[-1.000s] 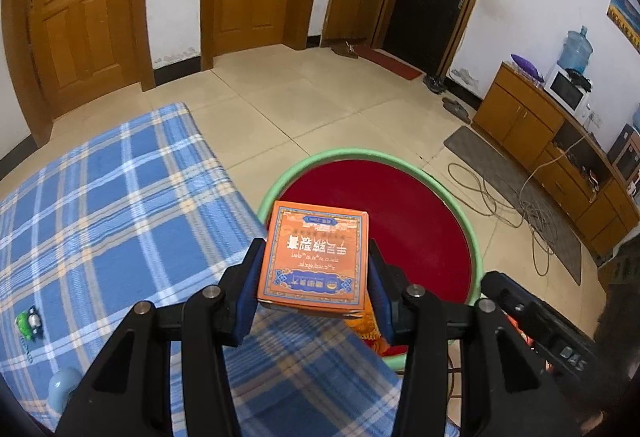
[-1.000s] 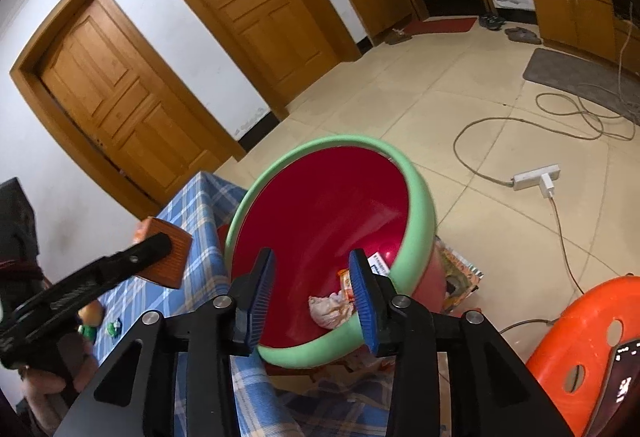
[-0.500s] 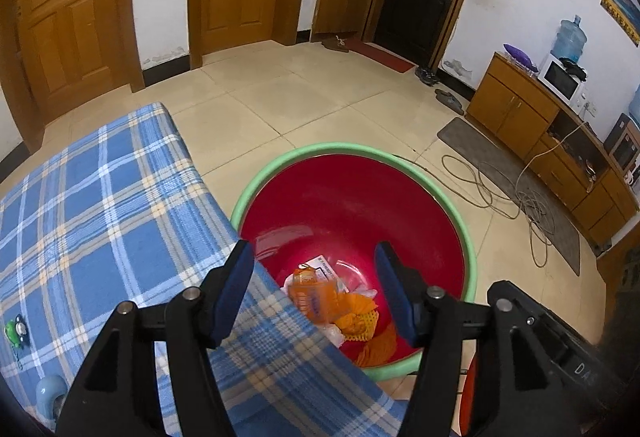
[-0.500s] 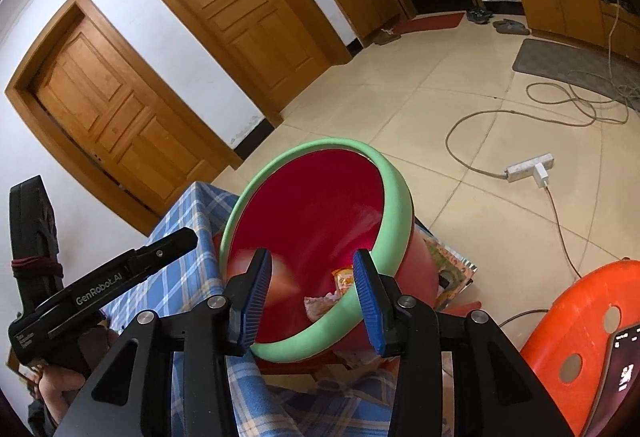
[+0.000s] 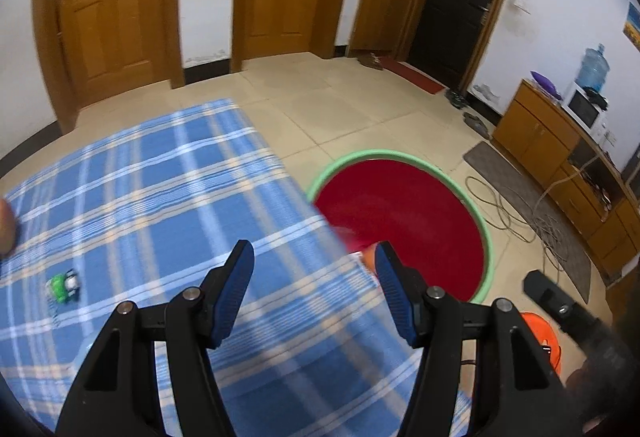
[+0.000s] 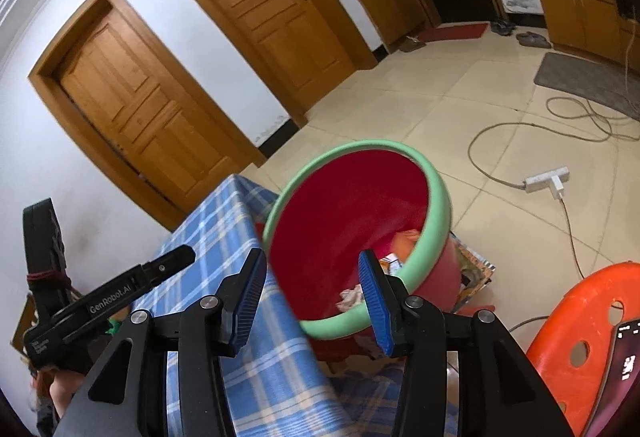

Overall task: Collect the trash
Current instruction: 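Open the left tool over the red bucket to drop the orange medicine box, then move both open tools back over the table and grasp the light-blue bottle with the left tool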

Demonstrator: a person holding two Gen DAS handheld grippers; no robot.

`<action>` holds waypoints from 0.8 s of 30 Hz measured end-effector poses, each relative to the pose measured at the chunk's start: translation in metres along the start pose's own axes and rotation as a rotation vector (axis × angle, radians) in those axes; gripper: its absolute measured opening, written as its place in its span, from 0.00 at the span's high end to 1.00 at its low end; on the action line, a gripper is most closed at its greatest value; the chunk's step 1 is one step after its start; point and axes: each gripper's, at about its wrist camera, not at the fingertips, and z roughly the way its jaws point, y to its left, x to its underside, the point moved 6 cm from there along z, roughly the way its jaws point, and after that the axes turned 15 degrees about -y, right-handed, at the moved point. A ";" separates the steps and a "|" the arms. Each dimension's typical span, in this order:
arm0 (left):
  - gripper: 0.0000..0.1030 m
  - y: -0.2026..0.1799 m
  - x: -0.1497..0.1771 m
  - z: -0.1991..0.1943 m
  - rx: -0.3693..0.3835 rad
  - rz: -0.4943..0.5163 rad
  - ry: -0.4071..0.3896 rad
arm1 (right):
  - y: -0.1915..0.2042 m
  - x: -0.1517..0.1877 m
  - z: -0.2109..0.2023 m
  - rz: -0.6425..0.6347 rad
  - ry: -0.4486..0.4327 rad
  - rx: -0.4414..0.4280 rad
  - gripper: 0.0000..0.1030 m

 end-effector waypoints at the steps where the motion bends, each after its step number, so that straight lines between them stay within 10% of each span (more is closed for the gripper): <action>1: 0.39 0.007 0.000 -0.005 -0.010 -0.007 -0.002 | 0.004 0.000 -0.002 -0.005 -0.001 -0.007 0.52; 24: 0.39 0.140 0.046 -0.055 -0.259 -0.071 0.077 | 0.058 0.024 -0.017 -0.064 0.042 -0.086 0.52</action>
